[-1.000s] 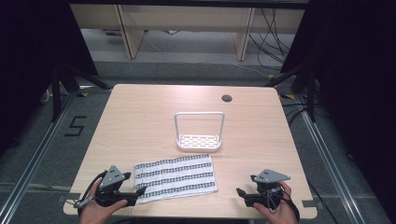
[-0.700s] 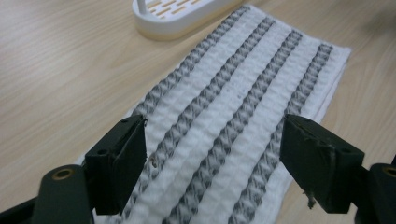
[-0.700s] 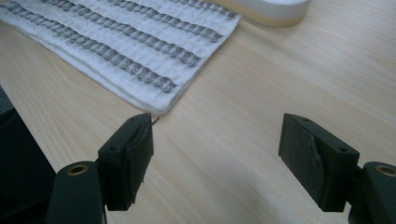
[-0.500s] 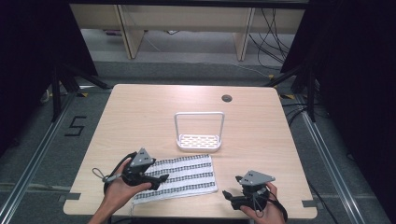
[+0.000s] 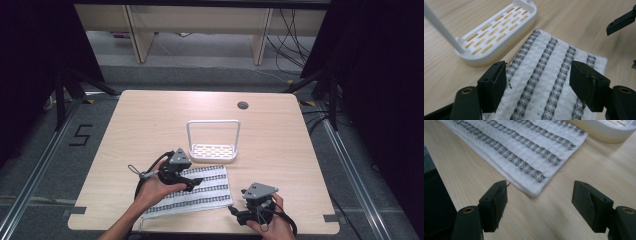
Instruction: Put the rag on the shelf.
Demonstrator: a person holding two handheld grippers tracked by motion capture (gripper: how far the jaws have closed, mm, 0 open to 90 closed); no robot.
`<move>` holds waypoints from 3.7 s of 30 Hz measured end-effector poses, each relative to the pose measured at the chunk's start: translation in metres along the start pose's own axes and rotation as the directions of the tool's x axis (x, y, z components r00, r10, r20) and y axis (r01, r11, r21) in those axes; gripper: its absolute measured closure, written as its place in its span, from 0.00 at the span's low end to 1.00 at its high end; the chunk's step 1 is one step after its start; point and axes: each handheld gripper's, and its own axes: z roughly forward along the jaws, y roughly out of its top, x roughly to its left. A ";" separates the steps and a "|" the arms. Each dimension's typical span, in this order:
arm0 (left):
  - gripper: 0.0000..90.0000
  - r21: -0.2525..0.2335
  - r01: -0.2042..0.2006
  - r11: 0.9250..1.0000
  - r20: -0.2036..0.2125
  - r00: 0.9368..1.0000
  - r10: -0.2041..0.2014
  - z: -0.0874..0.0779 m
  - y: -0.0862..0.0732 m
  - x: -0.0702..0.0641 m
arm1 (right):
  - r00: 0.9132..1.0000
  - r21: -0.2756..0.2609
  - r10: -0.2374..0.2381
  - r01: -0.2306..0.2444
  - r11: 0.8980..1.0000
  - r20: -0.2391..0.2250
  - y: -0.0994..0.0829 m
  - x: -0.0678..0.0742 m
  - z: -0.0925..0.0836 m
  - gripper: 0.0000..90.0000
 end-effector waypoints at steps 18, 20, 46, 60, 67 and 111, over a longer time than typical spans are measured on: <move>0.43 0.096 -0.077 0.992 0.091 0.994 0.068 0.056 0.030 -0.002 | 1.000 0.042 -0.013 0.013 0.999 -0.016 0.010 0.007 0.017 0.37; 0.44 0.106 -0.083 0.991 0.088 0.993 0.073 0.060 0.031 0.000 | 1.000 0.032 -0.018 0.018 0.999 -0.021 0.010 0.008 0.017 0.37; 0.48 0.170 -0.099 0.980 0.088 0.993 0.084 0.092 0.045 0.004 | 1.000 0.068 -0.022 0.023 0.997 -0.010 0.014 0.006 0.029 0.40; 0.54 0.188 -0.084 0.979 0.098 0.993 0.066 0.102 0.045 0.005 | 1.000 0.063 0.015 -0.015 0.998 -0.001 0.014 0.005 0.035 0.43; 0.63 0.189 -0.101 0.977 0.101 0.991 0.083 0.102 0.046 0.007 | 1.000 0.063 0.008 -0.006 0.998 -0.022 0.014 0.002 0.038 0.53; 0.93 -0.085 0.003 0.996 0.057 0.998 0.002 -0.025 0.072 0.001 | 0.996 -0.186 -0.030 0.014 0.982 -0.083 0.073 -0.020 -0.027 0.96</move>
